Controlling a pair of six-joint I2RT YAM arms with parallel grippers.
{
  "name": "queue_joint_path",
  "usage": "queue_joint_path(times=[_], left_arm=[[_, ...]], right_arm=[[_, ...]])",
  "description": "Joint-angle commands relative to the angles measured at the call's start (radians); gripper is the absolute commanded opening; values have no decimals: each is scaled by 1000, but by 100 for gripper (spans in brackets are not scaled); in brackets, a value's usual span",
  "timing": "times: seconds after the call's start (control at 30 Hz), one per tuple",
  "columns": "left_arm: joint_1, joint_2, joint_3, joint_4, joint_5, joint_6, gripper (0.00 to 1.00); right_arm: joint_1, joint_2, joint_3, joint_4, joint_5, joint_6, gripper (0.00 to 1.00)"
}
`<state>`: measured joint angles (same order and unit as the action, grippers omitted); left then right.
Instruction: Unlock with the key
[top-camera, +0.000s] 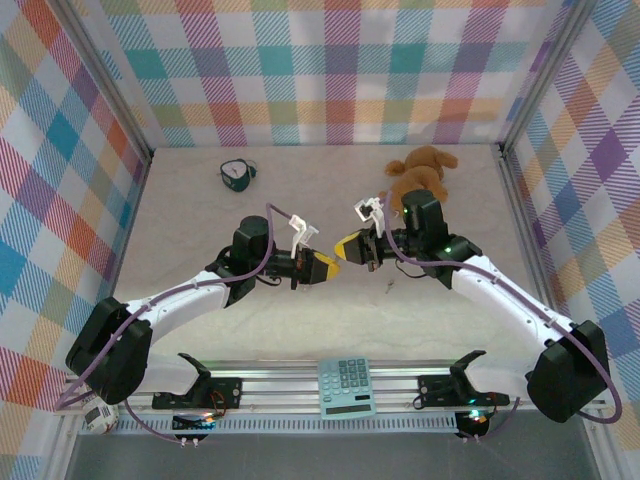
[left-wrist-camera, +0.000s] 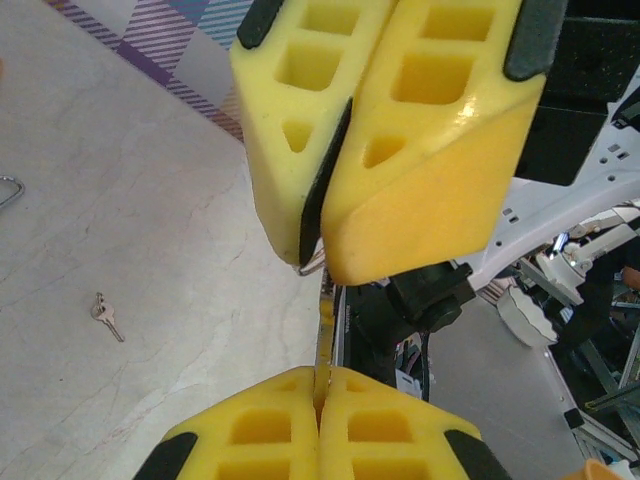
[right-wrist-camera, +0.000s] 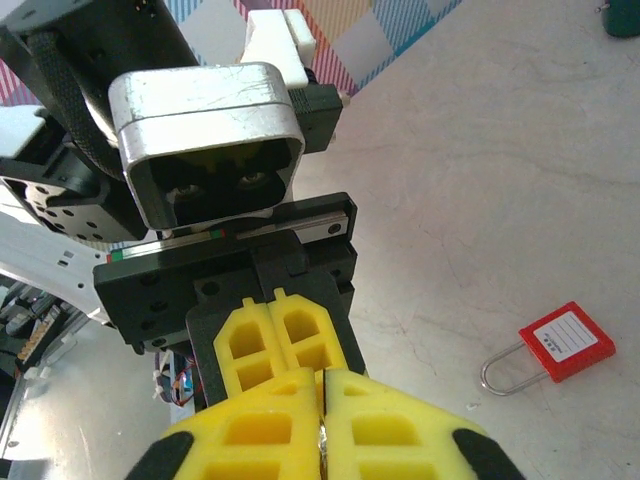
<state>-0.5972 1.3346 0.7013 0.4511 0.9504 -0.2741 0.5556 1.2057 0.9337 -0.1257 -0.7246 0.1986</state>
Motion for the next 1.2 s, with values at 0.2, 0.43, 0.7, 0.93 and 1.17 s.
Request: queue_joint_path(times=[0.2, 0.43, 0.7, 0.93, 1.17], left_arm=[[40, 10, 25, 137, -55, -61, 0], [40, 11, 18, 125, -34, -61, 0], [40, 12, 13, 105, -29, -55, 0], [40, -15, -1, 51, -92, -24, 40], [41, -178, -16, -162, -344, 116, 52]], right_arm=[[22, -28, -16, -21, -124, 27, 21], [22, -57, -13, 5, -66, 41, 7], [23, -93, -17, 26, -17, 58, 0], [23, -114, -27, 12, 72, 54, 0], [23, -141, -44, -5, 227, 41, 0]])
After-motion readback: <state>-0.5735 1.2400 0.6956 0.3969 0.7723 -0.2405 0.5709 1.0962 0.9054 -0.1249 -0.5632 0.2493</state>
